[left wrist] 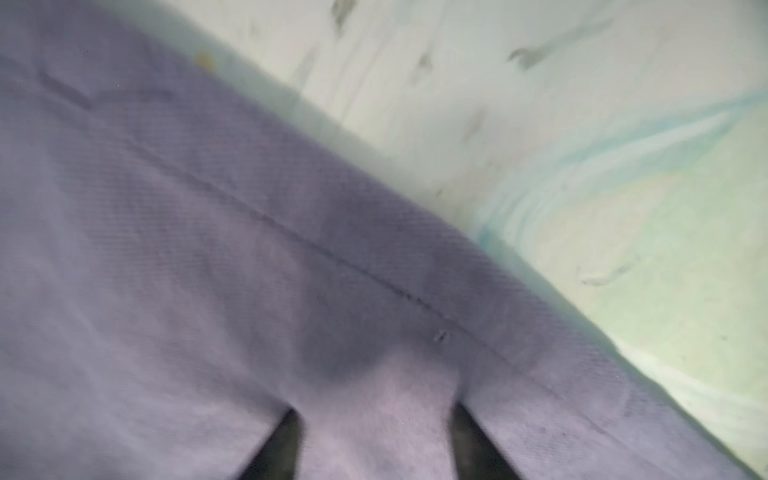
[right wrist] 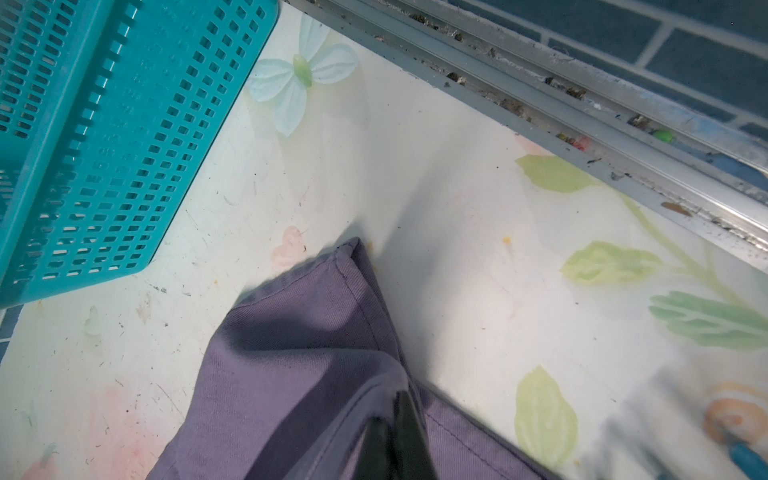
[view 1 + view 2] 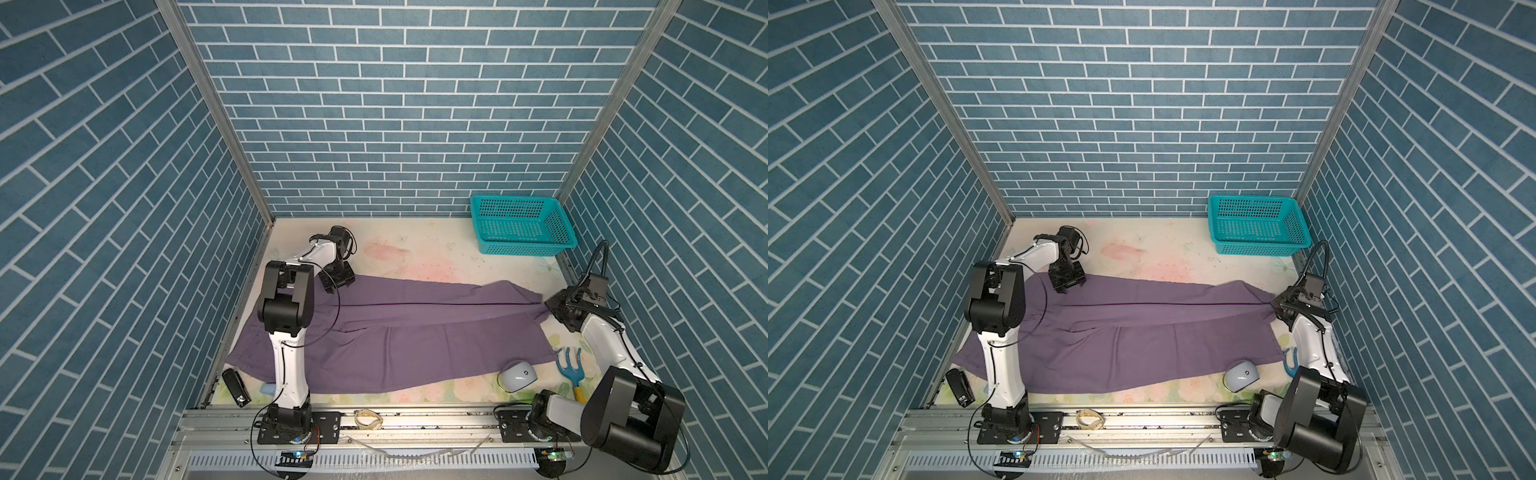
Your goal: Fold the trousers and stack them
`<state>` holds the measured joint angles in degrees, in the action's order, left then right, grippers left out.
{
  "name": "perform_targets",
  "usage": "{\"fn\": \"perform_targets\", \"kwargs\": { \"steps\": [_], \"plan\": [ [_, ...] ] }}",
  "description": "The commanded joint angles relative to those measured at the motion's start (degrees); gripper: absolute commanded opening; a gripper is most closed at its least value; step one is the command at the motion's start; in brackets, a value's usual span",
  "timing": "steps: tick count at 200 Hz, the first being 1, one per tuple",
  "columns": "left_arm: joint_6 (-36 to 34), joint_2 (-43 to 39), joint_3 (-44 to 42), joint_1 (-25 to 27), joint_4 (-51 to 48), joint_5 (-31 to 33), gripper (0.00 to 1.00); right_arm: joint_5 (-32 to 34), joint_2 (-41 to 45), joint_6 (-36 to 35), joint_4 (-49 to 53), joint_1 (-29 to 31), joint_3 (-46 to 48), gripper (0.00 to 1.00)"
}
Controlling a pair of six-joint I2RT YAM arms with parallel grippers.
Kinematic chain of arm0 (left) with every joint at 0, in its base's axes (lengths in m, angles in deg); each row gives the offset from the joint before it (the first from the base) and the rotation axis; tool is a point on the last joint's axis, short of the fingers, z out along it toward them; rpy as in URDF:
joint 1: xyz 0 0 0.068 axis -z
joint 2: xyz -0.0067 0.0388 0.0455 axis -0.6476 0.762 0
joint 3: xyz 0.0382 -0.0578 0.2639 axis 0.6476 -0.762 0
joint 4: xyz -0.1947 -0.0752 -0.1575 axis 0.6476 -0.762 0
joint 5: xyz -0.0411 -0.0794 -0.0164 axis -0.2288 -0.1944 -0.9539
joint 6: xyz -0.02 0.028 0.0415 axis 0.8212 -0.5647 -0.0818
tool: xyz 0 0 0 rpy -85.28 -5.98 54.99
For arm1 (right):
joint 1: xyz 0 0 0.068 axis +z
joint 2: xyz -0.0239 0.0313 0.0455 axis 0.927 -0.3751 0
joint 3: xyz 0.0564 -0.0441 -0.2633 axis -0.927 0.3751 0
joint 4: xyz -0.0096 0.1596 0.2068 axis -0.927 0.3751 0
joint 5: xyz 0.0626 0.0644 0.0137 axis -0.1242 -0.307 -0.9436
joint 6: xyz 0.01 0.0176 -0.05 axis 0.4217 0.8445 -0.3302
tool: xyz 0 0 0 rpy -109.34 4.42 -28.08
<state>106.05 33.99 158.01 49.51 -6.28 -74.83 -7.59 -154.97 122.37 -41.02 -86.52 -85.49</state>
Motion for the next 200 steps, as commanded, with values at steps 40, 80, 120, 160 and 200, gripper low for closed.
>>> {"fn": "perform_targets", "kwargs": {
  "steps": [40, 80, 120, 160, 200],
  "plan": [
    [-2.9, 7.3, 4.6, -0.6, -1.8, -0.9, 0.0, -1.3, -3.8, 0.8, -3.8, 0.3, -3.9, 0.0],
    [-3.6, 7.6, 9.8, -4.9, -4.6, -1.9, 0.0, -5.1, -10.4, 0.2, -6.3, 6.7, -11.9, 0.0],
    [-4.1, 4.5, 11.5, -10.2, -5.2, -2.7, 0.0, -2.4, -18.0, -4.5, -2.4, 15.8, -29.2, 0.0],
    [-4.6, 4.6, 12.1, -13.2, -5.0, -4.1, 0.0, -0.1, -21.3, -6.8, -0.7, 17.8, -38.2, 0.0],
    [-4.3, 6.1, 9.0, -14.8, -2.8, -6.3, 0.0, -0.7, -21.7, -5.3, -1.4, 17.8, -26.8, 0.0]
  ]
}}
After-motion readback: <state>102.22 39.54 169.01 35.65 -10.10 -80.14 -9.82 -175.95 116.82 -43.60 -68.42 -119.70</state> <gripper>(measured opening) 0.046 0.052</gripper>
